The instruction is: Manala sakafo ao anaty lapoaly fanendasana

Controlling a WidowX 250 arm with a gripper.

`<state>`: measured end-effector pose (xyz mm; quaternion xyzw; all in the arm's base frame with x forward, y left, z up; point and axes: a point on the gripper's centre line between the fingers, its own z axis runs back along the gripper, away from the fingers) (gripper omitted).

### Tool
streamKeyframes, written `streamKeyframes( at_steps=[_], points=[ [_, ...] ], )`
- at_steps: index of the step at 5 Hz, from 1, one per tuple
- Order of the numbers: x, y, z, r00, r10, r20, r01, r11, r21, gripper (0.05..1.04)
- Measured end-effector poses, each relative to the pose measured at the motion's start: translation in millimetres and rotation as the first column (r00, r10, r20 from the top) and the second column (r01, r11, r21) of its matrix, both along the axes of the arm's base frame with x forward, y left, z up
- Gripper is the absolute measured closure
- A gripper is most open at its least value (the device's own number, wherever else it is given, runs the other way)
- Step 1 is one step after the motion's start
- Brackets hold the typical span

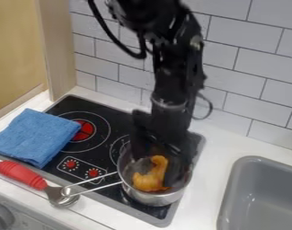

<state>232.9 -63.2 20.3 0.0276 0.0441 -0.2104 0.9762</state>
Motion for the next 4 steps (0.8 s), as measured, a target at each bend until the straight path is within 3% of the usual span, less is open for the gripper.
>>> streamKeyframes(
  at_steps=[2, 3, 4],
  points=[
    [1.2, -0.9, -13.0, 1.0, -0.018, -0.019, 0.018, 1.0, -0.026, 0.085],
    [1.5, -0.6, -18.6, 0.999, -0.032, -0.03, 0.031, 0.999, -0.038, 0.139],
    [3.5, 0.0, -19.7, 0.999, -0.034, -0.024, 0.033, 0.999, -0.043, 0.386]
  ],
)
